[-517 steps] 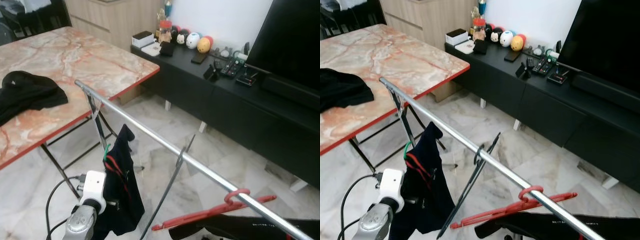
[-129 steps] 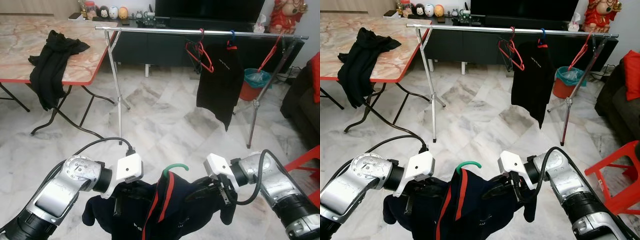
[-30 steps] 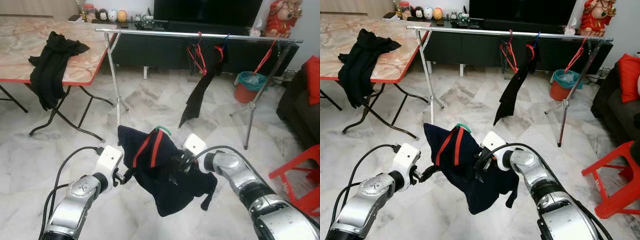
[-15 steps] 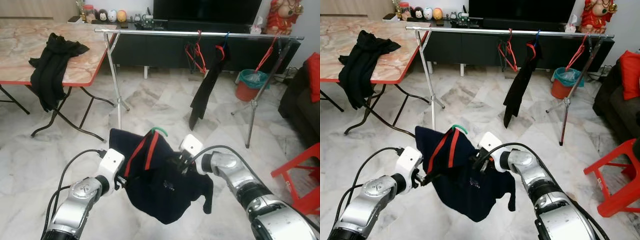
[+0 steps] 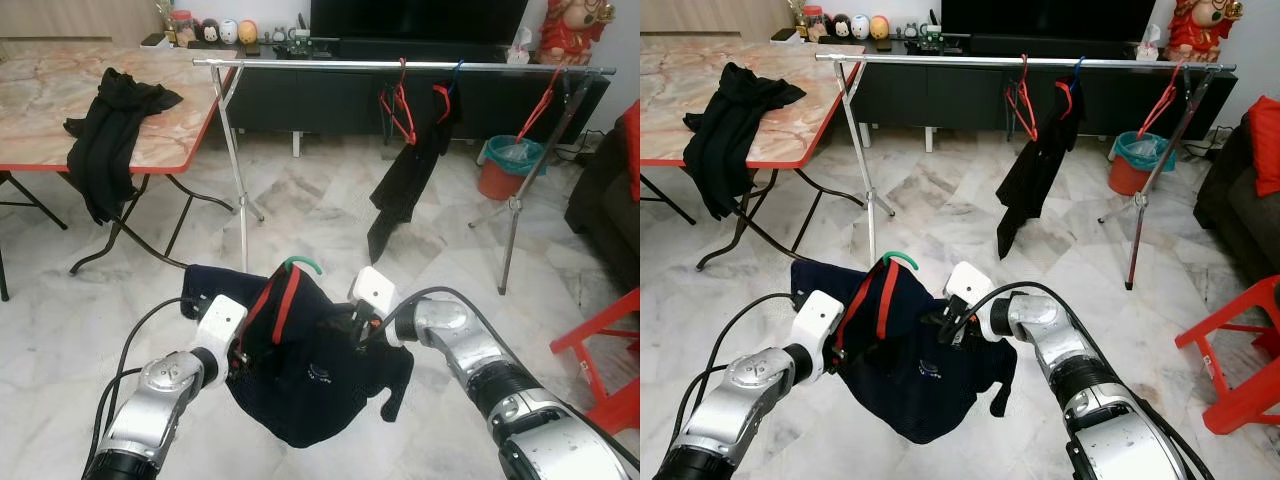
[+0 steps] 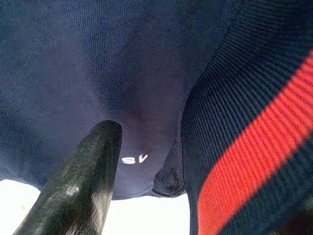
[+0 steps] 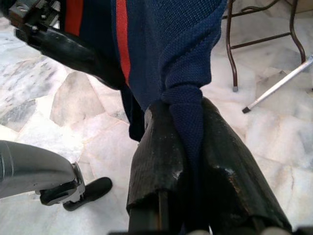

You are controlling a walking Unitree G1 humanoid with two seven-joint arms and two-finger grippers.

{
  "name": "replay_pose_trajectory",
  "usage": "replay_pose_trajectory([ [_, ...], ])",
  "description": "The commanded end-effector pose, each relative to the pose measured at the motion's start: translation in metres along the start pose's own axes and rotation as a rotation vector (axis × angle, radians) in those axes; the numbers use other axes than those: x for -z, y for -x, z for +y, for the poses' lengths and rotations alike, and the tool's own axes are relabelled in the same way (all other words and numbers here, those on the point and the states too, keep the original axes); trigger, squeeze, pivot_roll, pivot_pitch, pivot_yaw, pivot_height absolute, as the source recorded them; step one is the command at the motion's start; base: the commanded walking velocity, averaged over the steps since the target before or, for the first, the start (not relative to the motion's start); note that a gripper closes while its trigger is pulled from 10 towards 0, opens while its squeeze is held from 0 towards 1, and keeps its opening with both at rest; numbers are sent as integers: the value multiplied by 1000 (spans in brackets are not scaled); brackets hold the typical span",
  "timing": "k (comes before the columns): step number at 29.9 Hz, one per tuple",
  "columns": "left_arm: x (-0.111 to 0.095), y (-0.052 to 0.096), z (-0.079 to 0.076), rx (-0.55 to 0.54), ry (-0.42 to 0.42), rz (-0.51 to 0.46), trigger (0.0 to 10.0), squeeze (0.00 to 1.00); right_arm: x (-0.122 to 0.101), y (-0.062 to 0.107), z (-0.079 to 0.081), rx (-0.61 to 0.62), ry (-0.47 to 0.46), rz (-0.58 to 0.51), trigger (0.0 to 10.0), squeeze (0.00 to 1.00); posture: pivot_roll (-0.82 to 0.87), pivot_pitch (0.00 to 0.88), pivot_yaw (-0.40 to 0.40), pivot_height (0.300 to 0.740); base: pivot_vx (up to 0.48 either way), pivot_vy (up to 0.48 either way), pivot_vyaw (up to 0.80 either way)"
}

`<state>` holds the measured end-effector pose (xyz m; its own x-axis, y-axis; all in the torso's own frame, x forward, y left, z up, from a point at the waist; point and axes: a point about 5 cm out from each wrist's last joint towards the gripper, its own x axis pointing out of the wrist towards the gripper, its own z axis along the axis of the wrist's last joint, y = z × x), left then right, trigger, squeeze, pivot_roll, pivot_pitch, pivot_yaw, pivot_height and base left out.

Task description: Hang hanger

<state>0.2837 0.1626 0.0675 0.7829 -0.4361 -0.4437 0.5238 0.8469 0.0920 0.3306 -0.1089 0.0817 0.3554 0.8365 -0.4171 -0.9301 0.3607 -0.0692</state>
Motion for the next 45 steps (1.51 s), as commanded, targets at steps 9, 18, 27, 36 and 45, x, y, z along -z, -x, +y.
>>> replay_pose_trajectory([
  [9,1,5,3,6,-49,6,0,0,-6,5,-3,-12,31,-7,0,0,75,0,-26,740,0,0,0],
  [18,-1,9,10,-25,-79,13,0,0,-8,6,-3,-19,37,-16,0,0,78,0,-21,740,0,0,0],
  [27,-5,9,9,-30,-64,-17,0,0,-6,7,-3,-21,39,-7,0,0,79,0,-24,740,0,0,0],
  [36,0,20,27,-148,-104,14,0,0,10,14,-1,-34,78,90,0,0,88,0,-26,740,0,0,0],
  [45,14,40,60,-354,-146,140,0,0,50,46,2,-138,204,377,0,0,95,0,-28,740,0,0,0],
])
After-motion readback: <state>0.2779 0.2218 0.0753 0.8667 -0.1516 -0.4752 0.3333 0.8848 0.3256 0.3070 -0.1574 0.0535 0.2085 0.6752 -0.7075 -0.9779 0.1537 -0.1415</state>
